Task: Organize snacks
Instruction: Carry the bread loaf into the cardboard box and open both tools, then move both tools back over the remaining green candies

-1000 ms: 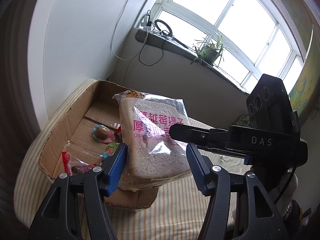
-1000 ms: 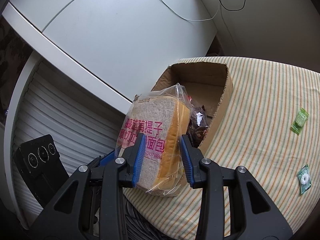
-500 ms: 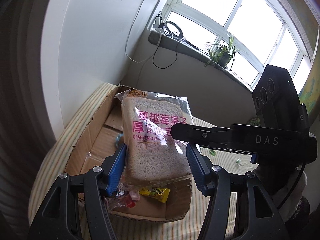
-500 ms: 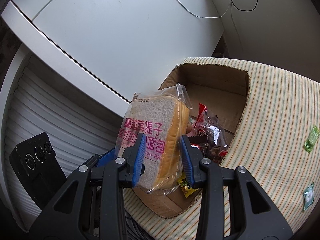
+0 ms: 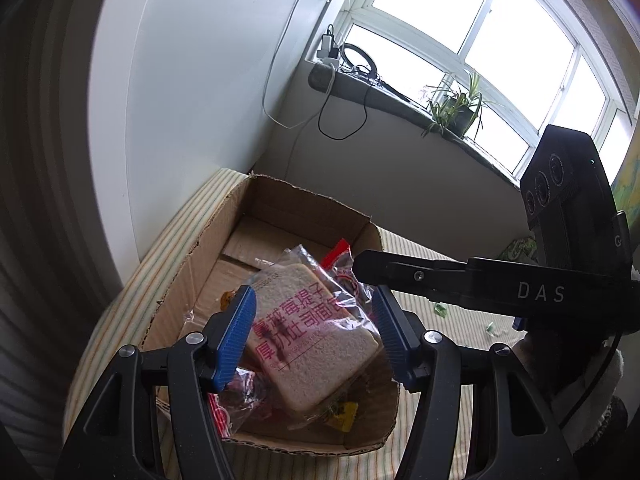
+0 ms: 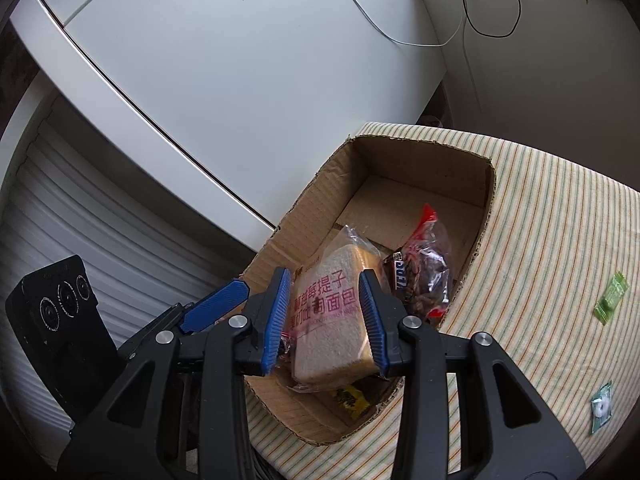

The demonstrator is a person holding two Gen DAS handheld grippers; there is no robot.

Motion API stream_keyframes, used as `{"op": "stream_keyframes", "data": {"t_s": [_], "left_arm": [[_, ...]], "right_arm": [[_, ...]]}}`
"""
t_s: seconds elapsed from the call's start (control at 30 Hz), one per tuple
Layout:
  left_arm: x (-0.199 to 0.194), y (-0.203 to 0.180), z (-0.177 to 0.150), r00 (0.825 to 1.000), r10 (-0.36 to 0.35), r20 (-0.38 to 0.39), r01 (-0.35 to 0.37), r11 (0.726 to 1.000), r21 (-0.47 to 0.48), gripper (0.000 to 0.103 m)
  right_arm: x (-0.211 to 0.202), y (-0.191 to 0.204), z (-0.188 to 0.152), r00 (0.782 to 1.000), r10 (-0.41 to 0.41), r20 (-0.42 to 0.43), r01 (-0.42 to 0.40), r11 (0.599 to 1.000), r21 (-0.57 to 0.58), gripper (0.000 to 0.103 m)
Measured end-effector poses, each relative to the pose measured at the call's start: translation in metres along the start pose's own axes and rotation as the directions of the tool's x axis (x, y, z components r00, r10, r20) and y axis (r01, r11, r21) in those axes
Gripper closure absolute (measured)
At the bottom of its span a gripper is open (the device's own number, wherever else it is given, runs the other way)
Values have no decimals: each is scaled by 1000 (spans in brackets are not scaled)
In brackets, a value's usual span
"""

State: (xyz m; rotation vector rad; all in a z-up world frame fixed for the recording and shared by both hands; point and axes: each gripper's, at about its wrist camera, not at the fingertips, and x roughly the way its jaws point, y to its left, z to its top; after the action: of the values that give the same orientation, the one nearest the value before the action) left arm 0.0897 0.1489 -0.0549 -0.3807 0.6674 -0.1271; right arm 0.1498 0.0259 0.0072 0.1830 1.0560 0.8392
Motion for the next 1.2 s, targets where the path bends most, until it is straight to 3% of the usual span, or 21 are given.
{"op": "stream_keyframes", "data": {"t_s": [0.17, 0.3, 0.43, 0.53, 0.6, 0.8, 0.93, 1.2], "left_arm": [[-3, -2, -1, 1000, -2, 4, 2, 1000, 9, 44], [-5, -4, -2, 1000, -3, 3, 3, 1000, 10, 44], [-7, -9, -4, 1000, -3, 3, 3, 1000, 13, 44], [-9, -14, -6, 1000, -7, 7, 7, 1000, 21, 44], [-9, -19, -7, 1000, -15, 10, 15, 1000, 27, 44], [-7, -43, -11, 999, -51, 6, 50, 996, 71, 44], [-4, -61, -14, 997, -77, -5, 77, 993, 88, 44], [10, -98, -28, 990, -128, -56, 135, 982, 133, 44]], "right_arm": [[-7, 0, -2, 1000, -7, 8, 7, 1000, -10, 64], [-11, -1, 0, 999, -21, 28, 22, 1000, -14, 52], [-24, -6, -4, 998, -41, 52, 42, 999, -22, 49], [-39, -15, -9, 994, -71, 87, 74, 997, -25, 38], [-49, -24, -12, 989, -99, 110, 102, 994, -24, 37], [-86, -62, -25, 967, -194, 167, 194, 981, 19, 36], [-112, -85, -38, 943, -257, 212, 255, 966, 40, 22], [-153, -141, -70, 906, -368, 208, 351, 929, 115, 22]]}}
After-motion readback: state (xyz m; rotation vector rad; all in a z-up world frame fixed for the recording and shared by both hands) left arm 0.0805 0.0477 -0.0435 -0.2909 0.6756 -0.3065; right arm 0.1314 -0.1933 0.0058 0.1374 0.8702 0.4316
